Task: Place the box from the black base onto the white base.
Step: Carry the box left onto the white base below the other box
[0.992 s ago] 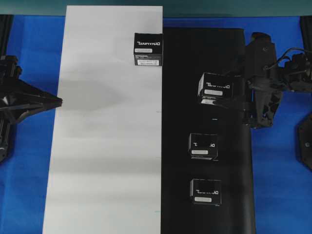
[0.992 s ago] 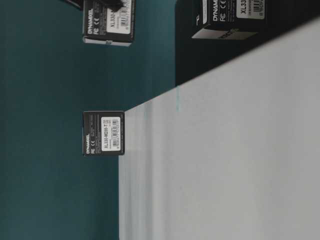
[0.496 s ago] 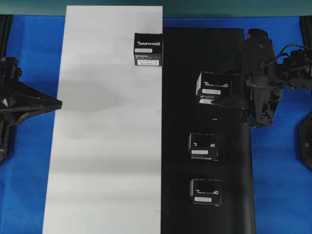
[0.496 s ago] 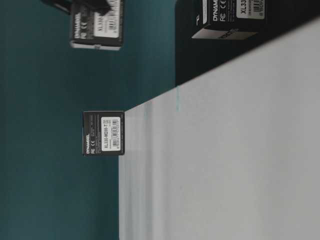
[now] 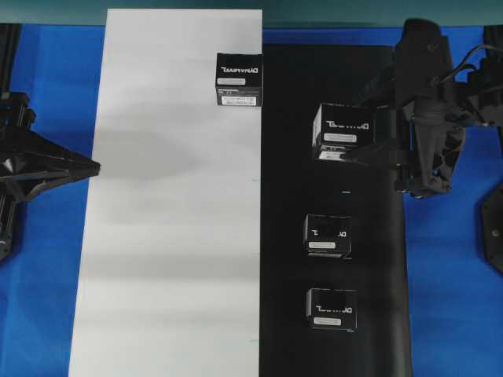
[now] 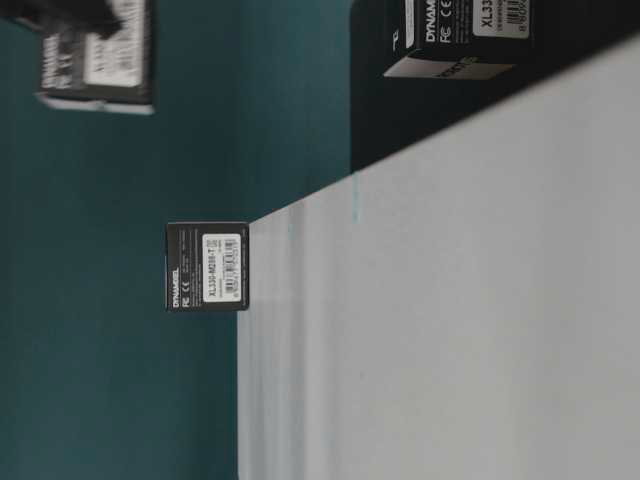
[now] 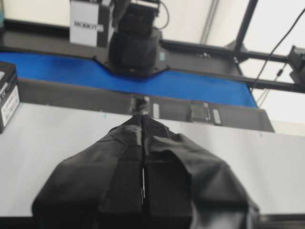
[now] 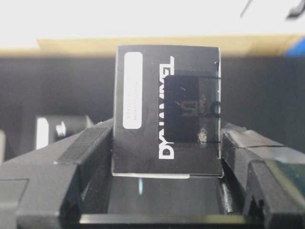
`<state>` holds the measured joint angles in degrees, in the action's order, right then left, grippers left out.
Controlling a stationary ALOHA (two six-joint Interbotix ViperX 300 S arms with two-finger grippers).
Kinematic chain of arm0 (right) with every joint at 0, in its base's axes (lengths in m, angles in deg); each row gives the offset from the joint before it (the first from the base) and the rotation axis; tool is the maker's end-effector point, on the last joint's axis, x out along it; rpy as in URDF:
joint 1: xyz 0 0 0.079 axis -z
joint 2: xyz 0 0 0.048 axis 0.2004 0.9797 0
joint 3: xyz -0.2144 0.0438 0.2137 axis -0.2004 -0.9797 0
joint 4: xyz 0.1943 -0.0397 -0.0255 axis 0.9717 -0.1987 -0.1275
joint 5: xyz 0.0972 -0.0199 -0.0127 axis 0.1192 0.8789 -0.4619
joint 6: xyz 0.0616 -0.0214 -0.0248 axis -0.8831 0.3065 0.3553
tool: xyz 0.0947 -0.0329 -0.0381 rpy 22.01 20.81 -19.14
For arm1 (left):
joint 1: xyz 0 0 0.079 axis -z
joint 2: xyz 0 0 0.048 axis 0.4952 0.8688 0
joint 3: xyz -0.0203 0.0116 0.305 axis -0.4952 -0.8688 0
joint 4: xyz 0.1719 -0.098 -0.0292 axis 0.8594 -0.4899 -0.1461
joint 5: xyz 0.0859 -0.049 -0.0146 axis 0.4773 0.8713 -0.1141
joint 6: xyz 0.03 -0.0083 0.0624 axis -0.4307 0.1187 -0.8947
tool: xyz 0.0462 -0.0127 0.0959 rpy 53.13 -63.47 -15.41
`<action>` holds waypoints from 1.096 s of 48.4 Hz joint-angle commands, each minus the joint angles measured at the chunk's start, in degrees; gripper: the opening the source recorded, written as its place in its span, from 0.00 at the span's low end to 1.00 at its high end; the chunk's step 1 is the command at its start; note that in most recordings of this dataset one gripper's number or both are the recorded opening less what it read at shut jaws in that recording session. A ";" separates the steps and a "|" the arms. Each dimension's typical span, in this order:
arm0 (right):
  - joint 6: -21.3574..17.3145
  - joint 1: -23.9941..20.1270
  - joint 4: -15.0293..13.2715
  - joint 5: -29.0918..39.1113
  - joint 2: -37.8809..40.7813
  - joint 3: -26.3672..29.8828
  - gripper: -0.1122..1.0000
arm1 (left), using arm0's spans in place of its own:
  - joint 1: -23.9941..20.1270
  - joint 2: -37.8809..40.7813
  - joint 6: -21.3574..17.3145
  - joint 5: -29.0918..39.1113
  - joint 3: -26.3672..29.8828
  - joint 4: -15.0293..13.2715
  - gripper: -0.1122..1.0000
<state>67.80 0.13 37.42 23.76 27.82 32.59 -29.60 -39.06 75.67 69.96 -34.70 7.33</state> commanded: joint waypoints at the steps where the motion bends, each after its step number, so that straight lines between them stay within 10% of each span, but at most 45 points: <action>1: -0.09 -0.53 0.26 -0.53 0.09 1.93 0.56 | 0.09 0.09 0.09 -0.35 1.58 0.18 0.04; 53: 0.18 -3.96 0.26 -3.78 25.49 17.49 0.56 | 1.05 -1.05 3.34 0.00 1.93 0.18 0.04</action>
<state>67.97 -3.47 37.51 21.21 52.16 49.21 -28.45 -40.29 78.92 70.14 -34.44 7.33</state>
